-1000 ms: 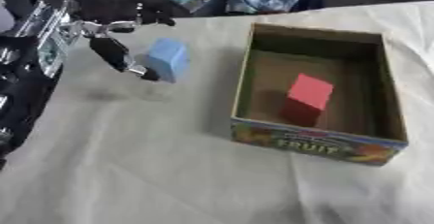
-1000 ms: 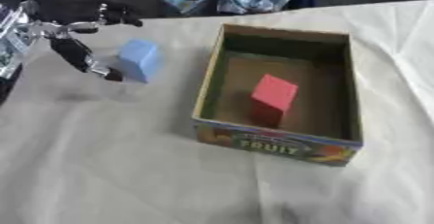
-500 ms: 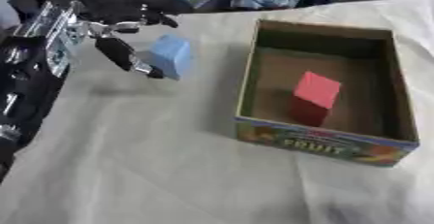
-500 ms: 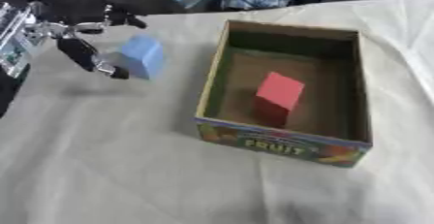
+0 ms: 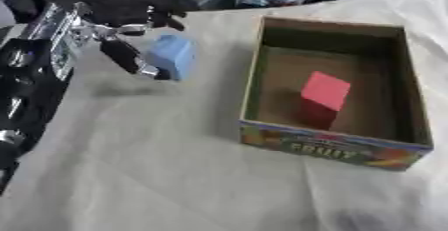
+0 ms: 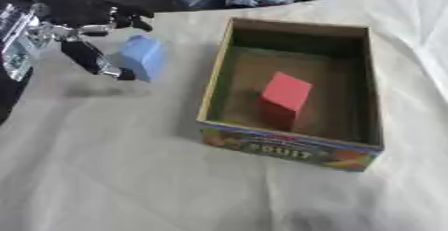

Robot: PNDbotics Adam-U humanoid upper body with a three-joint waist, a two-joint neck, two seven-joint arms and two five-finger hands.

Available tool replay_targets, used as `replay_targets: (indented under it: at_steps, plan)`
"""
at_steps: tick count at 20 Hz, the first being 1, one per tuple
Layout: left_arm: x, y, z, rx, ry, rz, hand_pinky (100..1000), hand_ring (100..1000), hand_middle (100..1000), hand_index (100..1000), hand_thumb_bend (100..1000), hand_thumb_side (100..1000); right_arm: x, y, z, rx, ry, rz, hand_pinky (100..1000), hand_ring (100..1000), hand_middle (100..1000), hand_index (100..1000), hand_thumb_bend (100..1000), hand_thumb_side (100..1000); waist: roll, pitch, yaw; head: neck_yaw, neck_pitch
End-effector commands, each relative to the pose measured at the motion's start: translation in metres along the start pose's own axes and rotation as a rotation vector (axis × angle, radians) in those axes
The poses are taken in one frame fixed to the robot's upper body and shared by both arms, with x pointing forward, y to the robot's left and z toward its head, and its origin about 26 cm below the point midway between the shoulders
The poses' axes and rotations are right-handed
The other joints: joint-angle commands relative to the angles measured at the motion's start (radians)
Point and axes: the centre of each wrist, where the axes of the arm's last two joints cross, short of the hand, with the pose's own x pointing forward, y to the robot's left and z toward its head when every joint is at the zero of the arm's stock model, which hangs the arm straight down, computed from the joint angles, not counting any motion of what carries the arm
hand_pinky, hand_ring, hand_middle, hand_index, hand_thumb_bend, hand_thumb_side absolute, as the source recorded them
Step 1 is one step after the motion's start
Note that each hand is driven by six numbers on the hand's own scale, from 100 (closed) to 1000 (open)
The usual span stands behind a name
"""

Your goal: Pick up objects on the table and place them in the box.

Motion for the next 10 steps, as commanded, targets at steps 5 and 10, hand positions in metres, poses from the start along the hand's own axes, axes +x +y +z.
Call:
replay_targets:
  at_steps: [5,10]
  plan:
    - [-0.0148,0.014,0.0145,-0.148,-0.07,-0.124,780,910,1000,954,550,851,0.0033,0.0028,-0.0069,0.04,-0.022,0.011,866,743,546,886,471,904,-0.003,-0.009,-0.002,0.012,-0.02]
    - [-0.0127,0.0068,0.0105,-0.195,-0.078,-0.121,779,909,1000,951,523,870,0.0024,0.0047,-0.0074,0.051,-0.019,0.009,867,743,545,888,468,902,-0.004,0.001,0.004,0.017,-0.024]
